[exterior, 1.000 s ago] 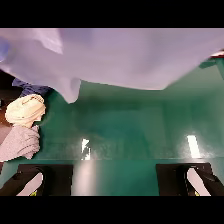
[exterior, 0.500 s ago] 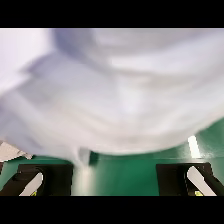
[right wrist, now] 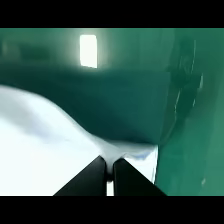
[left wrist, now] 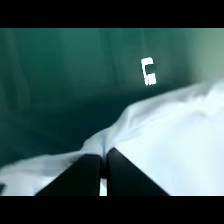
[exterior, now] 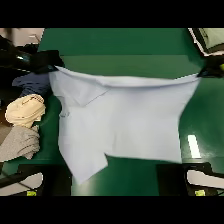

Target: Fold the shirts.

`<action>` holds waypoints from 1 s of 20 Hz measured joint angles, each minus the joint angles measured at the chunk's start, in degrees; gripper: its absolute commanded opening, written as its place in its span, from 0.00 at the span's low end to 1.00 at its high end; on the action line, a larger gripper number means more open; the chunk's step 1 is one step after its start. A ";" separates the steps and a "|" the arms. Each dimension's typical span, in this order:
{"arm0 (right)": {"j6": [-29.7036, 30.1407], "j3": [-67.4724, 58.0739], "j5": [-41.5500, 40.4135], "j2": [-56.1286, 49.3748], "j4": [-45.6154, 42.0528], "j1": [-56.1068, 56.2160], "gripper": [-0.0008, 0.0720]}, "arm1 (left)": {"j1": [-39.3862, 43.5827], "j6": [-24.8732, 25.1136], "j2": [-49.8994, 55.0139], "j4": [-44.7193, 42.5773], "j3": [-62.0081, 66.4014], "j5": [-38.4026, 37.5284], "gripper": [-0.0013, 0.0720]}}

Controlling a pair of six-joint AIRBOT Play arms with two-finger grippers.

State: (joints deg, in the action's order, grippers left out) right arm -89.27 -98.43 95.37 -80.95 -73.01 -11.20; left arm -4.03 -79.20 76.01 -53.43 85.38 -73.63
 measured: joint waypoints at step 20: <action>0.94 9.40 -19.67 -11.82 -3.54 7.13 0.03 | -0.02 12.00 16.15 -7.54 1.05 4.07 0.05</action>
State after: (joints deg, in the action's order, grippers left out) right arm -88.33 -89.03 75.70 -92.77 -76.55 -4.08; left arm -4.05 -67.20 92.16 -60.97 86.43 -69.56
